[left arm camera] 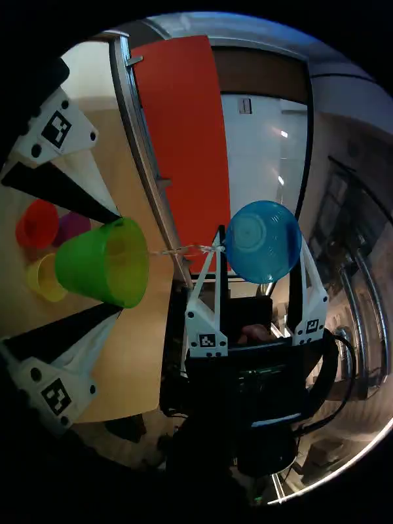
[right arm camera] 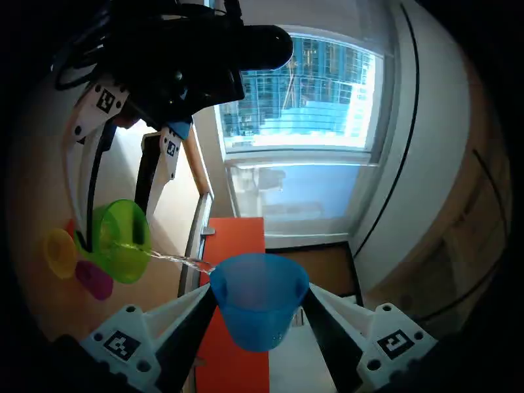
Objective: Pour water
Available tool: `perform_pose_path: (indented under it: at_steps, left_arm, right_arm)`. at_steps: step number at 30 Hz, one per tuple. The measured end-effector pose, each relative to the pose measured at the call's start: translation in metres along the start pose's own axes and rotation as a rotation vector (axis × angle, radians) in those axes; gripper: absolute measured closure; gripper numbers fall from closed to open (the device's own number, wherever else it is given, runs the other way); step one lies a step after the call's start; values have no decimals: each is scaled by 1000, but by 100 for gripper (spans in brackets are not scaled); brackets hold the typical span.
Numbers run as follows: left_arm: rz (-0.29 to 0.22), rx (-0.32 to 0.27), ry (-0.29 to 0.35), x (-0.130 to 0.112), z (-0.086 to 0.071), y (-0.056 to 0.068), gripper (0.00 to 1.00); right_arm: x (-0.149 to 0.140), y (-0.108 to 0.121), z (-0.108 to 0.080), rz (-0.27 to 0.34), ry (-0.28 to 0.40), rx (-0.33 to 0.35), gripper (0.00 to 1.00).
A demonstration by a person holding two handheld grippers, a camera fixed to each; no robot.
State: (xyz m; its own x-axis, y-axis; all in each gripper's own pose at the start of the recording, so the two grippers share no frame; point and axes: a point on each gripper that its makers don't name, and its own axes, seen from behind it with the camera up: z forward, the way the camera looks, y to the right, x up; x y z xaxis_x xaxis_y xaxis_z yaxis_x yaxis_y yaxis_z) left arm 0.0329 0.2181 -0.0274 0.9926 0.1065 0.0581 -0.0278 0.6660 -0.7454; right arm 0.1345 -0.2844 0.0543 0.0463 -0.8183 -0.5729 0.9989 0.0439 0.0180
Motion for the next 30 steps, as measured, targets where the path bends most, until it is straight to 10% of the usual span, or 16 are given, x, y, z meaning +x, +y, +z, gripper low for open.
perform_pose_path:
  at_steps: [30]
  left_arm:
    - [-13, 12, 4, 0, 5, -6, 14]
  right_arm:
    - [17, 1, 2, -150, 13, -24, 11]
